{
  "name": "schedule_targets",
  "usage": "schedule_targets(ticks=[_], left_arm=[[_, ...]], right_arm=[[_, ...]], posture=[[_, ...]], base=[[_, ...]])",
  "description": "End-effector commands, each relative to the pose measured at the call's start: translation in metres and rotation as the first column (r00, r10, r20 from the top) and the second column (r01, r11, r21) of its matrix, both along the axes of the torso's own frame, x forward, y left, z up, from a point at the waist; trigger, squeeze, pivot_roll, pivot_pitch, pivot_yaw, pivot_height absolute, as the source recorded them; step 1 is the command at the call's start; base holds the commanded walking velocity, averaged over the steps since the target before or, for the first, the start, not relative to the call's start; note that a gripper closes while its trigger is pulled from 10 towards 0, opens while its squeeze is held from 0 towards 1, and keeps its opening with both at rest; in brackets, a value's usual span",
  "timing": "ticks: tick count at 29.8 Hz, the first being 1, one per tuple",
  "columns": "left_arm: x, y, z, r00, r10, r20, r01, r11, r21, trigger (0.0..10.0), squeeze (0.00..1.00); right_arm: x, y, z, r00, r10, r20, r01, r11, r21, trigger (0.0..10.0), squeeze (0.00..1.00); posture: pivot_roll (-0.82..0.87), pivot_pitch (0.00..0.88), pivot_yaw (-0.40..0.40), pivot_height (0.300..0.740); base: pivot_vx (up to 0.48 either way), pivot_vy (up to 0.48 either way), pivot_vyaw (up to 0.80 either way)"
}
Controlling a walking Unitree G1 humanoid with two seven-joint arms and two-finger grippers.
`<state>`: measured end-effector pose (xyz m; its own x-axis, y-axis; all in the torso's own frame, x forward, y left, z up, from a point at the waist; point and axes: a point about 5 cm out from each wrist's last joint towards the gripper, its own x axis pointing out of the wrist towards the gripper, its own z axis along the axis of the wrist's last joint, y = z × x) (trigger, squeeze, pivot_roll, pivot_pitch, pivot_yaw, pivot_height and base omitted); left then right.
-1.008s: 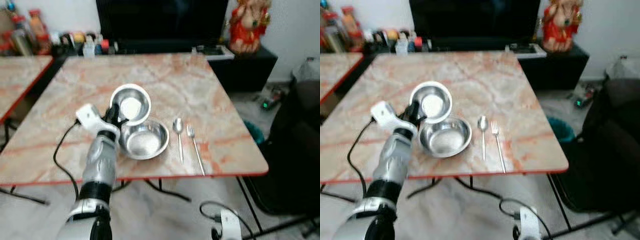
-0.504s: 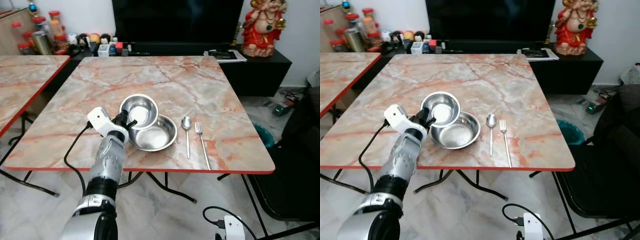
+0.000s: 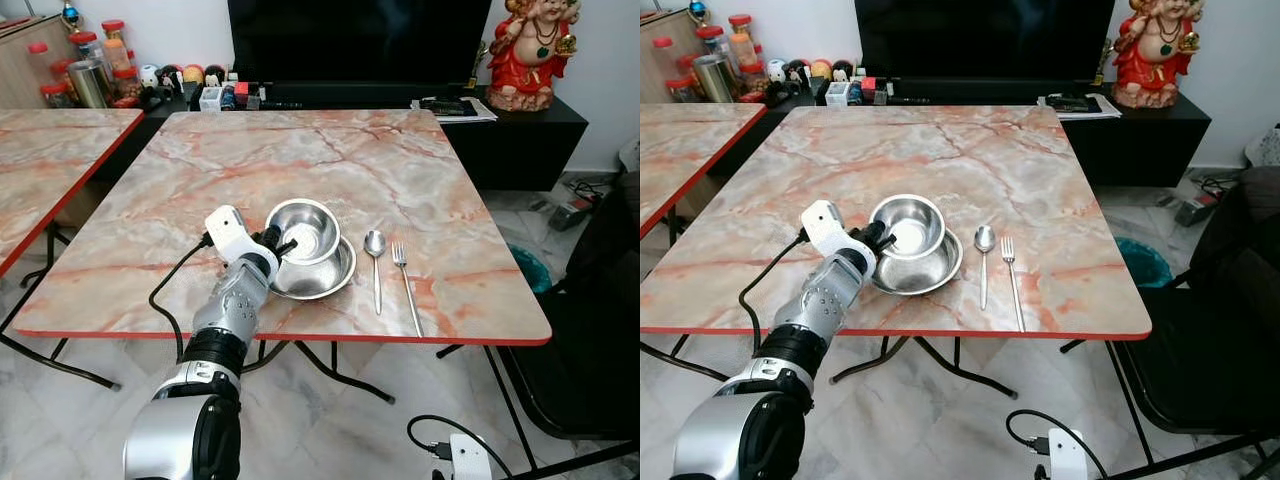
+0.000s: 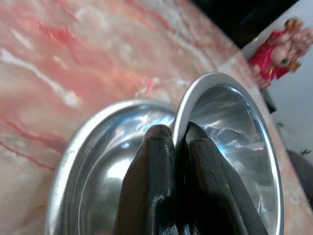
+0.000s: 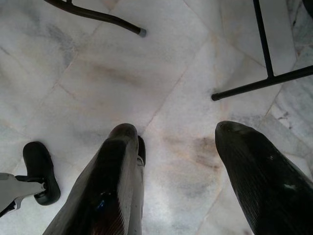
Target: Setting the table
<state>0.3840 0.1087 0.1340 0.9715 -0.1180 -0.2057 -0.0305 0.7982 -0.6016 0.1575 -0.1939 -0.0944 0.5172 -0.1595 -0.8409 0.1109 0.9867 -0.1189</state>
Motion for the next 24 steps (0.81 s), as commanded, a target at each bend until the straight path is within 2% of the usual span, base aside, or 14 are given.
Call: schedule_targets(ticks=[1, 11, 17, 24], left_arm=[[0.003, 0.001, 0.003, 1.000, -0.010, -0.022, 0.011, 0.999, 0.048, 10.0, 0.00], [0.002, 0.001, 0.002, 0.998, -0.037, -0.043, 0.041, 0.995, 0.086, 10.0, 0.00], [0.002, -0.006, 0.001, 0.995, -0.084, -0.054, 0.089, 0.991, 0.101, 10.0, 0.00], [0.003, -0.009, 0.006, 0.996, -0.086, -0.025, 0.088, 0.990, 0.106, 10.0, 0.00]], right_arm=[[0.000, 0.001, 0.000, 1.000, -0.013, 0.004, 0.013, 1.000, 0.003, 10.0, 0.00], [0.001, 0.003, 0.000, 1.000, -0.017, 0.004, 0.017, 1.000, 0.009, 10.0, 0.00], [0.000, 0.003, 0.000, 1.000, -0.022, 0.003, 0.022, 1.000, 0.010, 10.0, 0.00], [0.001, 0.003, 0.000, 1.000, -0.021, 0.003, 0.021, 1.000, 0.011, 10.0, 0.00]], posture=[[-0.02, 0.000, 0.019, 0.740], [-0.02, 0.000, 0.026, 0.740], [-0.02, 0.000, 0.026, 0.740], [-0.02, 0.000, 0.030, 0.740]], base=[[0.000, 0.000, 0.00], [0.000, 0.000, 0.00], [0.000, 0.000, 0.00], [0.000, 0.000, 0.00]])
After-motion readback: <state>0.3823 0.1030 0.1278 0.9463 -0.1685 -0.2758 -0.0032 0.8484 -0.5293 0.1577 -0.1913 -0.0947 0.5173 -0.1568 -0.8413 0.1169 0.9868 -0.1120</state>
